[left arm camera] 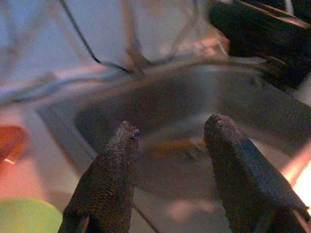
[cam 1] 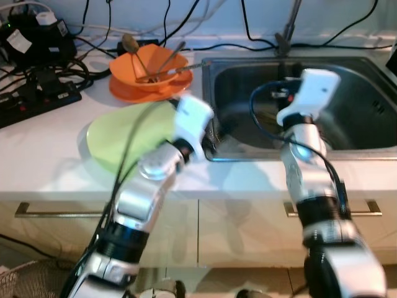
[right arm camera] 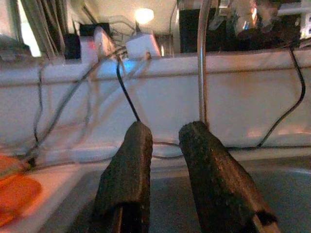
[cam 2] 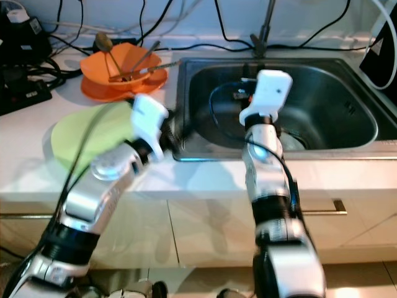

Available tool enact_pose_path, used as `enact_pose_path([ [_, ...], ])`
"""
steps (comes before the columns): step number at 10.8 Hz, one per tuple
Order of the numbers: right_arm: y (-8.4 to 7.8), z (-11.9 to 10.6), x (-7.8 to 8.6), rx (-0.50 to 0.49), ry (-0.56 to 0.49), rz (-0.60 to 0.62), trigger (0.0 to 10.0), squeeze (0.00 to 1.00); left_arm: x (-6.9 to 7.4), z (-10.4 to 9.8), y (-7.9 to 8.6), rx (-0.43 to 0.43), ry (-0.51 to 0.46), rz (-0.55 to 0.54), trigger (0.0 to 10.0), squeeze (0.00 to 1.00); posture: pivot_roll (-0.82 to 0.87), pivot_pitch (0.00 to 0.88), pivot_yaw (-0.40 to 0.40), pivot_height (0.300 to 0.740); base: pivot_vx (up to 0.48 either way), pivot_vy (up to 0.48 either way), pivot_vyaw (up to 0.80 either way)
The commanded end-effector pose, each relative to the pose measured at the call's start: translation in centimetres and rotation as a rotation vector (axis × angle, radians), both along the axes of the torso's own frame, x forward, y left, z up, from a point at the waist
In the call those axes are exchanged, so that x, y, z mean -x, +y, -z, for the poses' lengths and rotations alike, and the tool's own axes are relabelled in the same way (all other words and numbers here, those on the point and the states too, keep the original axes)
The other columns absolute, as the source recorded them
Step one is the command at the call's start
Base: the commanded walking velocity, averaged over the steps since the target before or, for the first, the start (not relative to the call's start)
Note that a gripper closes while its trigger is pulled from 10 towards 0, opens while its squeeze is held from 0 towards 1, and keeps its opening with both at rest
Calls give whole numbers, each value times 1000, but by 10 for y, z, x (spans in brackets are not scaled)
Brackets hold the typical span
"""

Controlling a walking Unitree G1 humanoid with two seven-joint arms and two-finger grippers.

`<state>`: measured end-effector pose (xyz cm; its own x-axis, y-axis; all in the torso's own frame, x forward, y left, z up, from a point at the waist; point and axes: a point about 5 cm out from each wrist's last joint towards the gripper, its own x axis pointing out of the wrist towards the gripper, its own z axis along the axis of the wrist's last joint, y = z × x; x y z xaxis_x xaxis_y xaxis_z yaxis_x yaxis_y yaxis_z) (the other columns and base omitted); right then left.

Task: Kitchen organization

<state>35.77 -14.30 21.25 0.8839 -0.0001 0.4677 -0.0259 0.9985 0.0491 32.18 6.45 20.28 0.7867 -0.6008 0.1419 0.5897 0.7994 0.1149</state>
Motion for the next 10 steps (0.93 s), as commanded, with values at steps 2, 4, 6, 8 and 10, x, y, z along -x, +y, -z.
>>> enact_pose_path([
  [2, 8, 1, 16, -14, -29, -63, 10000, 0, -4, -6, 6, 31, -59, -63, 10000, 0, 54, 56, 32, 740, 0, 0, 0],
  [4, 14, 23, 34, -23, 31, -116, 10000, 0, -8, -6, 13, 51, -84, -115, 10000, 0, 38, 52, 40, 740, 0, 0, 0],
  [6, 24, 42, 43, -37, 110, -155, 10000, 0, -11, 0, 24, 26, -82, -159, 10000, 0, 39, 44, 50, 740, 0, 0, 0],
  [8, 31, 47, 44, -40, 134, -176, 10000, 0, -12, 1, 37, 8, -84, -200, 10000, 0, 42, 38, 54, 740, 0, 0, 0],
  [10, 36, 57, 39, -44, 184, -174, 10000, 0, -12, 8, 64, -33, -68, -271, 10000, 0, 56, 31, 65, 740, 0, 0, 0],
])
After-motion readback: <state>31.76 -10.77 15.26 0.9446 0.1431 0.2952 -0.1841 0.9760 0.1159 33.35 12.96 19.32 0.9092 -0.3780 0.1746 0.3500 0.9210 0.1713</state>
